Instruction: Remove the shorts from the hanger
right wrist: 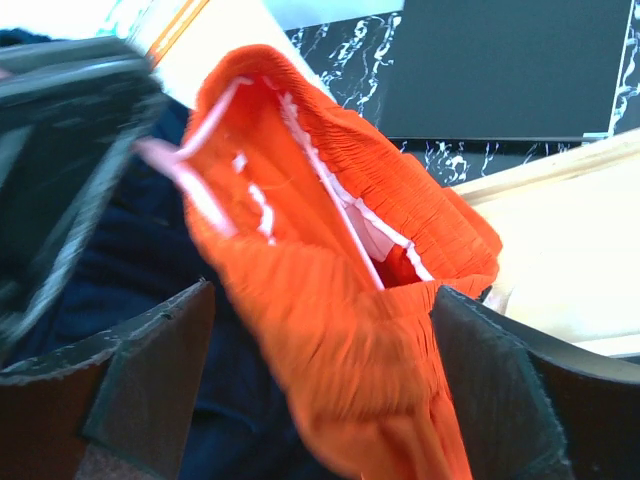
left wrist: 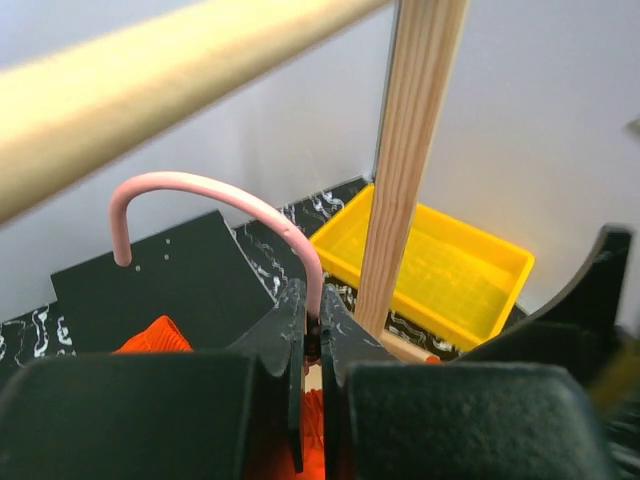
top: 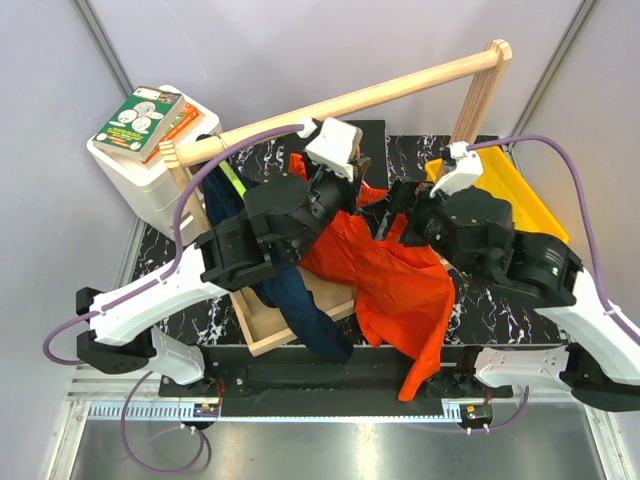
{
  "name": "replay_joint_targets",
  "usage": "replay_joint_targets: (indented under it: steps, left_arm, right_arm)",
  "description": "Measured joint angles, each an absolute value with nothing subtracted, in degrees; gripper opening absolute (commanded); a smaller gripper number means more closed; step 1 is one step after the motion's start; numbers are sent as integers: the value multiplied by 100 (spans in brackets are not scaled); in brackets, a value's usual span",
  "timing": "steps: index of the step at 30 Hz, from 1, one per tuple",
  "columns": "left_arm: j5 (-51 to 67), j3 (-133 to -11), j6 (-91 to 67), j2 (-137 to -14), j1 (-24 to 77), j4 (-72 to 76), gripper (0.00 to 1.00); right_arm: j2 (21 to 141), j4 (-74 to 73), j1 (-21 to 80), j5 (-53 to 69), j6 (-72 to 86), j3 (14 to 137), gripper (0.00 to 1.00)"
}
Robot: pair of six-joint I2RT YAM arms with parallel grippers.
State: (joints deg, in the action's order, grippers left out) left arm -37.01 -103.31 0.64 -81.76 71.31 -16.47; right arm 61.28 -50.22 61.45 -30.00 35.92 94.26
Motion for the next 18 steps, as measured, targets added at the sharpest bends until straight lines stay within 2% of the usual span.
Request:
replay_joint_targets:
  steps: [2,5,7,9,13,15,16,18]
  left_arm:
    - [-3736,-10276,71,-8093,7131,-1529,0]
    - [-3795,-10158,108,-7957,7129,-1431,0]
    - [-3804,-10138,110,-7935,7129,-1376,0]
    - [-3806,-10119,110,-7933,7131,-1299,0]
    - [-3806,-10064,108,-7931,7146,-1275,0]
    - [-3806,-10044,108,-7931,7157,-1278,0]
    - [-3806,-10044,108,-7931,7161,-1278,0]
    - [-3806,-10044,106,-7931,7161,-1278,0]
  right_arm:
    - [6302,-5015,6145,-3157,3747,9509,89]
    - [6427,-4960,6145,-3363,3988,9566,88]
    - [6410,-4904,6145,-3395,4093,9564,90]
    - [6344,-4792,6147,-3393,4167,9544,98]
    - [6114,-4477,6145,-3382,4261,9454,100]
    - [5986,-4362,6147,-3389,4322,9411,97]
    - [5927,-4313,6147,-3393,4364,9386,90]
    - [5828,-4209,6147,-3400,4431,9317,86]
